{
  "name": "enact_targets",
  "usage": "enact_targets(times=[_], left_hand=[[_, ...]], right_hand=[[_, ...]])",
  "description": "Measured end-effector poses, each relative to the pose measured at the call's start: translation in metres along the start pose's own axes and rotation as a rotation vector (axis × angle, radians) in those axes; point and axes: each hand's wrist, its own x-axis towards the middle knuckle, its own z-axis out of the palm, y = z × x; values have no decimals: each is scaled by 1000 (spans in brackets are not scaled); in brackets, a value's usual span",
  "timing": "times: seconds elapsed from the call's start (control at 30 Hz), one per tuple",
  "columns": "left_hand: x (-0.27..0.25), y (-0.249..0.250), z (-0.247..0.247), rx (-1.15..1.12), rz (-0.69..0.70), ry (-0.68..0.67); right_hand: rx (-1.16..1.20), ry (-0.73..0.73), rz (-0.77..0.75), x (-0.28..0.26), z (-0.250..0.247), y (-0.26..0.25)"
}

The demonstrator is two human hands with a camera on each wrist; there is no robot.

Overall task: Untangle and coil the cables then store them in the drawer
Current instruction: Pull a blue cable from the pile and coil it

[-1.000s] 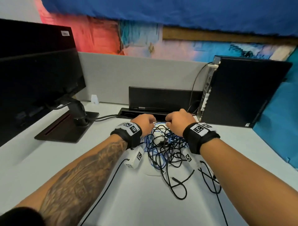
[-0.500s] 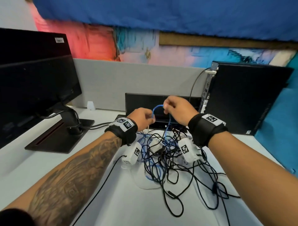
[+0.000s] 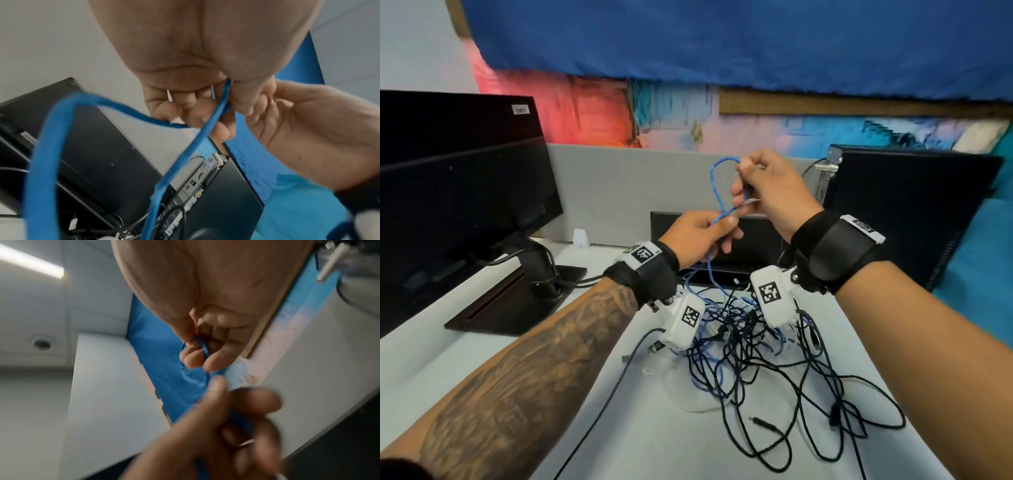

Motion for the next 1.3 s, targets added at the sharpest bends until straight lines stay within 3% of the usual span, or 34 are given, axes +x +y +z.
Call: enact_targets(times=[0.13, 0.23, 0.3, 0.37, 0.53, 0.63, 0.73, 0.8, 0.9, 1.0, 1.1, 1.2, 1.3], left_hand=[[4, 1, -3, -78, -30, 123], [15, 13, -8, -261, -28, 260], [21, 26, -12, -362, -15, 275], [23, 36, -13, -394, 11, 251], [16, 45, -16, -241, 49, 282], [4, 32, -13, -91, -2, 271], [-10, 4, 4, -148, -98, 63], [-18, -12, 19, -60, -165, -117], [-22, -24, 30, -168, -193, -115], [-10, -25, 25, -354, -242, 27], [2, -24, 12, -475, -226, 178], [9, -15, -5, -569, -199, 218], [19, -6, -26, -683, -145, 227]], right_hand=[[-103, 95, -4, -12, 1, 18], [-209, -201, 188, -32, 13, 38], [-466, -426, 138, -44, 19, 56], [-631, -497, 96, -49, 21, 73], [-601, -399, 103, -39, 15, 68], [-342, -247, 185, -26, 6, 55], [-152, -150, 194, -13, 3, 44], [-51, -83, 183, -6, 2, 34], [19, -38, 161, -5, 0, 24], [-158, -144, 181, -19, 1, 40], [-538, -348, 166, -42, 2, 83], [-853, -519, 221, -63, -3, 118], [-941, -559, 326, -71, -13, 130]])
